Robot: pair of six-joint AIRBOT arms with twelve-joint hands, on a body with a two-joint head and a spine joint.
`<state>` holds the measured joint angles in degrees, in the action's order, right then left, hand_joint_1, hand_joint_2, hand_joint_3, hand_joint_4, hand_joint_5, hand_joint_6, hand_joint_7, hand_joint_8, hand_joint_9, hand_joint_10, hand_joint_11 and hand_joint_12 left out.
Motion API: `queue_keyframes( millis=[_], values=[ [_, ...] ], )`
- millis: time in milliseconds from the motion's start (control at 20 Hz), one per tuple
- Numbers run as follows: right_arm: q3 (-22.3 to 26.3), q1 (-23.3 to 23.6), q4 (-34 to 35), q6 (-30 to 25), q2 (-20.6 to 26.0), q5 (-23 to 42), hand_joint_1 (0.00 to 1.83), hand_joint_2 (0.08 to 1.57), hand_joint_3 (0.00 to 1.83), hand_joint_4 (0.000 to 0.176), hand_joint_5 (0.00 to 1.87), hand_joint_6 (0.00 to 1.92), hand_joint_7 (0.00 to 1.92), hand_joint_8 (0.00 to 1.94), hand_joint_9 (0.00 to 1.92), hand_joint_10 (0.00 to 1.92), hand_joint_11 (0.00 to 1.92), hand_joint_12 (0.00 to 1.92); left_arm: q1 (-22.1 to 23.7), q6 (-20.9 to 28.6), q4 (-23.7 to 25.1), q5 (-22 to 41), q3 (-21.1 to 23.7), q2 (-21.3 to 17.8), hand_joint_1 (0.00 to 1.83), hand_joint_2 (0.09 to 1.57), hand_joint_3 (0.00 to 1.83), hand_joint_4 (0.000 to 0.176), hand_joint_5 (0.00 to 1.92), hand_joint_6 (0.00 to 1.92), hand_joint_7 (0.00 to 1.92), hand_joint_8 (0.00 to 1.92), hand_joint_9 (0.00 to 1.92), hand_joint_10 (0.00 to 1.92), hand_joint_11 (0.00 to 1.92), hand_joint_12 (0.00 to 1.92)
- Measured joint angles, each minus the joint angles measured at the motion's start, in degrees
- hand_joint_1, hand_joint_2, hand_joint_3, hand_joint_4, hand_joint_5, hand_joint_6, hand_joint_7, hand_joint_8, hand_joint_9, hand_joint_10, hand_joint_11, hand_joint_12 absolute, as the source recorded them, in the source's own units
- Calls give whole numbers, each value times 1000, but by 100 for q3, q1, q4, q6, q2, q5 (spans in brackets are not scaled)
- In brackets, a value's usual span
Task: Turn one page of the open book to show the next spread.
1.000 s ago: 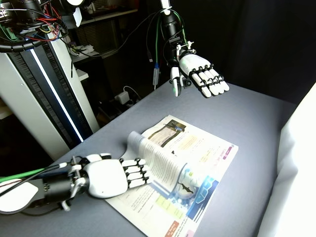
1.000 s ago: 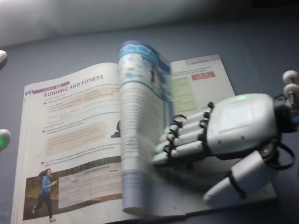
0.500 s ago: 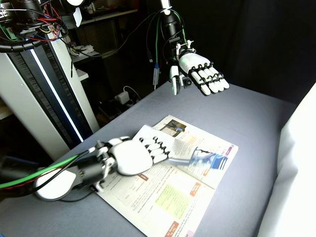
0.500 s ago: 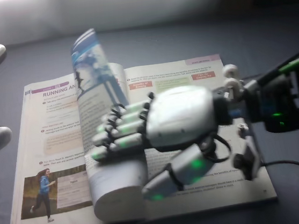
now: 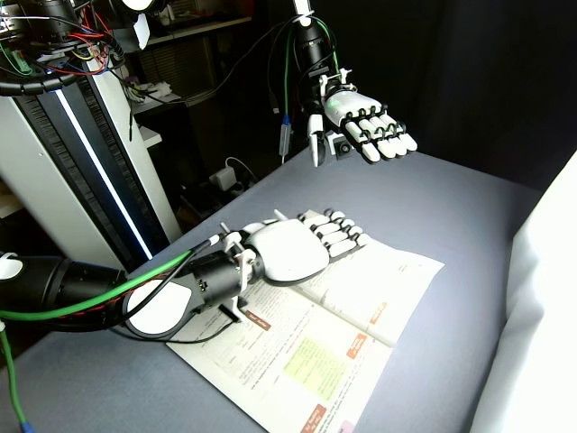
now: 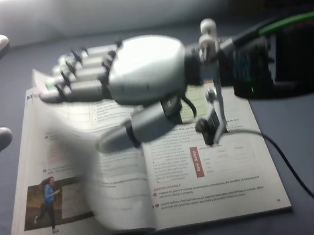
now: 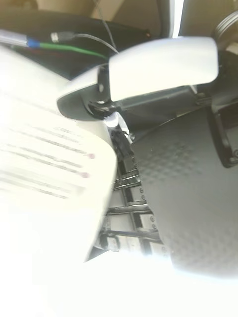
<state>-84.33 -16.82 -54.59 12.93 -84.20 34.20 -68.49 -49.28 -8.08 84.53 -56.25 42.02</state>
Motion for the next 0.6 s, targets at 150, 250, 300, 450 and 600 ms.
queue_keyframes(
  millis=[150, 250, 300, 450, 600],
  values=[
    [-219, 313, 391, 232, -57, 9, 183, 1315, 12, 0, 0, 0, 0, 0, 0, 0, 0, 0, 72, 0, 81, 48, -39, 63, 0, 1250, 0, 127, 0, 0, 0, 0, 0, 0, 0, 0],
    [-330, 354, 396, 240, -57, -125, 407, 1375, 15, 0, 0, 0, 0, 0, 0, 0, 0, 0, 107, -2, 120, 74, -48, 74, 0, 1280, 0, 121, 0, 0, 0, 0, 0, 0, 0, 0],
    [-354, 380, 415, 249, -50, -199, 256, 1365, 9, 0, 0, 0, 0, 0, 0, 0, 0, 0, 107, -4, 118, 111, -48, 74, 0, 1298, 7, 114, 0, 0, 0, 0, 0, 0, 0, 0],
    [-205, 476, 844, 459, 291, -225, 28, 1368, 6, 0, 0, 0, 0, 0, 0, 0, 0, 0, 107, -4, 125, 131, -46, 74, 0, 1300, 6, 92, 0, 0, 0, 0, 0, 0, 0, 0],
    [262, 498, 1062, 763, 925, -153, 0, 1313, 0, 0, 0, 0, 0, 0, 0, 0, 0, 0, 107, -4, 92, 127, -33, 74, 0, 1283, 0, 121, 0, 0, 0, 0, 0, 0, 0, 0]
  ],
)
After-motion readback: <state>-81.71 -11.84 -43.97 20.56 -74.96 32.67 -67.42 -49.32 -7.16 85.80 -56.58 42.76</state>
